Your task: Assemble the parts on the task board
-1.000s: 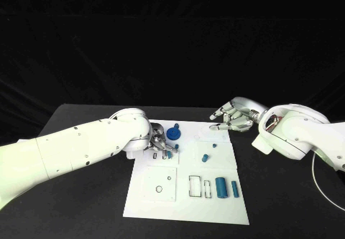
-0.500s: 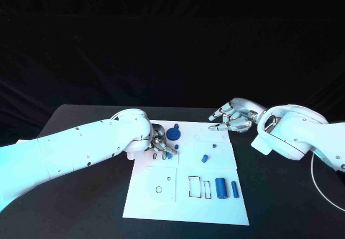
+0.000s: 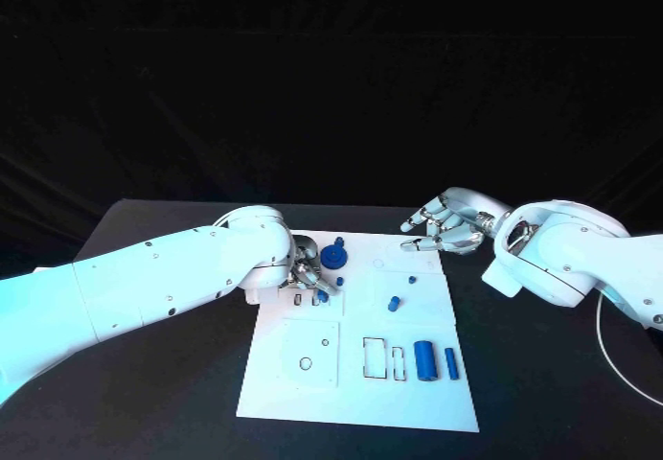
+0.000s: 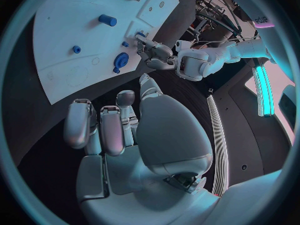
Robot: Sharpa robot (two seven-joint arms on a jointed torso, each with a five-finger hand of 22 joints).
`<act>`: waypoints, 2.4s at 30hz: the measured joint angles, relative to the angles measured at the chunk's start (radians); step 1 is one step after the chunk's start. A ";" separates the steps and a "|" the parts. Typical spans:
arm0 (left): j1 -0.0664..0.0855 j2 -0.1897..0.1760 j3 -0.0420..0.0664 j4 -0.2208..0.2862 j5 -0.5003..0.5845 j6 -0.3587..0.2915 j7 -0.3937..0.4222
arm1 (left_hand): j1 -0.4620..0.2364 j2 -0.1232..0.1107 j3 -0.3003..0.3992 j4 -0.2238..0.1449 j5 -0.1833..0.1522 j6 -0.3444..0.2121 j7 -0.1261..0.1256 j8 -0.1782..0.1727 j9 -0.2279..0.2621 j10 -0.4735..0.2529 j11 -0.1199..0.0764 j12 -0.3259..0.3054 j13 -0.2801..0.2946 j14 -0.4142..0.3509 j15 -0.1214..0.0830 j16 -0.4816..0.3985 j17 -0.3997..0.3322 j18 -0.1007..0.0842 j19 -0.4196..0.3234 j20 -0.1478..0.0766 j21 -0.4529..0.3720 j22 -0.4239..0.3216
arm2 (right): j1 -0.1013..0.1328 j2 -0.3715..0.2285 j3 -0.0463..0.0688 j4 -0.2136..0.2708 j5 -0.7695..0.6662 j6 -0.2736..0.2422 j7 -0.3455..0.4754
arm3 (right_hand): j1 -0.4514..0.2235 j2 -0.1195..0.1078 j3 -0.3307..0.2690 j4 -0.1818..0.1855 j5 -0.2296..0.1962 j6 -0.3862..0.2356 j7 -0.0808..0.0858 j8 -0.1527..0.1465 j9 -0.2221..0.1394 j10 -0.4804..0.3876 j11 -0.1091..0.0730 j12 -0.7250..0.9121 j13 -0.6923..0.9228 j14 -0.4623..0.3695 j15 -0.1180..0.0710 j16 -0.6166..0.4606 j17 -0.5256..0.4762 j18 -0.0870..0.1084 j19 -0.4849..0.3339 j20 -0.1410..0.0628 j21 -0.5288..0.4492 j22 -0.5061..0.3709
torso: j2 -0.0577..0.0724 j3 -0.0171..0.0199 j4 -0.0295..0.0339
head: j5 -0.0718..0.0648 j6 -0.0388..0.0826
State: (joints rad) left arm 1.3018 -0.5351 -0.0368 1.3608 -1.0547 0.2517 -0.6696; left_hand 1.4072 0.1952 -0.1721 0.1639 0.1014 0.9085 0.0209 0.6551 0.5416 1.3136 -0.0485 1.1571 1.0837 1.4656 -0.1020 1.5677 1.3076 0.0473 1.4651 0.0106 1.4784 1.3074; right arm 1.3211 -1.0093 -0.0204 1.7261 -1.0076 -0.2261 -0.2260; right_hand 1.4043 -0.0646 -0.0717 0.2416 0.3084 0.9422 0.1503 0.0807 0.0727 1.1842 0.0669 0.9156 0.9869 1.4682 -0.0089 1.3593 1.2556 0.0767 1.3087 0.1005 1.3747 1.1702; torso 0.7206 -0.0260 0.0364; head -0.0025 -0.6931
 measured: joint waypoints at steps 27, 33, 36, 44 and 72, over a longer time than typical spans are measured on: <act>-0.006 -0.080 0.003 0.074 0.020 -0.064 0.003 | -0.175 -0.302 0.651 0.088 0.059 -0.008 0.020 0.026 0.049 -0.006 0.018 -0.040 -0.037 0.000 0.015 0.000 0.000 0.000 0.004 0.004 -0.007 0.001 | 0.000 0.011 -0.005 -0.013 0.001 0.005 -0.001 | 0.005 0.005 -0.005 0.000 0.021 0.000 0.000 0.004 0.000 0.003 -0.003 0.000 -0.005 0.000 0.000 -0.006 -0.002 0.000 0.000 0.000 -0.004 -0.003 | 0.000 0.0012 0.0012 | -0.003 -0.007; -0.008 -0.080 0.003 0.075 0.009 -0.085 0.006 | -0.175 -0.302 0.652 0.088 0.059 -0.008 0.020 0.026 0.050 -0.006 0.018 -0.040 -0.037 0.000 0.015 0.000 0.000 0.000 0.004 0.004 -0.007 0.001 | -0.001 0.013 -0.005 -0.016 0.003 0.006 -0.001 | 0.005 0.005 -0.005 0.000 0.021 0.000 0.000 0.004 0.000 0.003 -0.003 0.000 -0.005 0.000 0.000 -0.006 -0.002 0.000 0.000 0.000 -0.004 -0.003 | 0.000 0.0012 0.0005 | -0.001 -0.006; -0.012 -0.078 0.003 0.074 -0.002 -0.092 0.007 | -0.175 -0.302 0.653 0.086 0.056 -0.008 0.020 0.026 0.050 -0.006 0.018 -0.040 -0.037 0.000 0.015 0.000 0.000 0.000 0.004 0.004 -0.007 0.001 | -0.001 0.013 -0.006 -0.017 0.006 0.007 0.000 | 0.005 0.005 -0.005 0.000 0.021 0.000 0.000 0.004 0.000 0.003 -0.003 0.000 -0.007 0.000 0.000 -0.005 -0.004 0.000 0.000 0.000 -0.004 -0.005 | 0.000 0.0007 0.0002 | -0.001 -0.007; -0.029 -0.066 0.001 0.073 -0.054 -0.112 0.010 | -0.177 -0.303 0.659 0.086 0.054 -0.010 0.022 0.026 0.051 -0.003 0.015 -0.040 -0.037 0.000 0.015 0.000 0.000 0.000 0.004 0.004 -0.007 0.001 | -0.001 0.013 -0.006 -0.020 0.018 0.011 0.000 | 0.005 0.005 -0.005 0.000 0.021 0.000 0.000 0.004 0.000 0.003 -0.003 0.000 -0.007 0.000 0.000 -0.006 -0.004 0.000 0.000 0.000 -0.004 -0.005 | 0.000 0.0001 0.0002 | 0.000 -0.008; -0.036 -0.071 0.001 0.084 -0.119 -0.061 0.019 | -0.194 -0.318 0.688 0.063 0.051 -0.008 0.024 0.030 0.055 -0.002 0.015 -0.036 -0.037 0.000 0.015 0.000 0.000 0.000 0.004 0.004 0.000 0.000 | -0.002 0.013 -0.008 -0.020 0.028 0.023 0.003 | 0.005 0.005 -0.008 0.003 0.020 0.000 0.000 0.004 0.000 0.003 -0.003 0.000 -0.007 0.000 0.000 -0.005 -0.003 0.000 0.000 0.000 -0.008 -0.009 | 0.000 0.0009 -0.0001 | 0.005 -0.016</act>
State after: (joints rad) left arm 1.2653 -0.6063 -0.0357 1.4444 -1.1732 0.1910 -0.6510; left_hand 1.2129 -0.1231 0.5159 0.2266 0.1525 0.9001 0.0446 0.6848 0.5962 1.3114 -0.0339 1.1212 1.0466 1.4659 -0.0874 1.5677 1.3074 0.0473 1.4686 0.0145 1.4784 1.3076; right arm 1.3193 -0.9960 -0.0286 1.7060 -0.9794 -0.2034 -0.2233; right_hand 1.4095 -0.0594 -0.0799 0.2443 0.3289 0.9420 0.1502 0.0847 0.0725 1.1877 0.0637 0.9155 0.9803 1.4682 -0.0089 1.3538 1.2522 0.0767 1.3088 0.1005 1.3671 1.1614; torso 0.7204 -0.0251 0.0363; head 0.0028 -0.7091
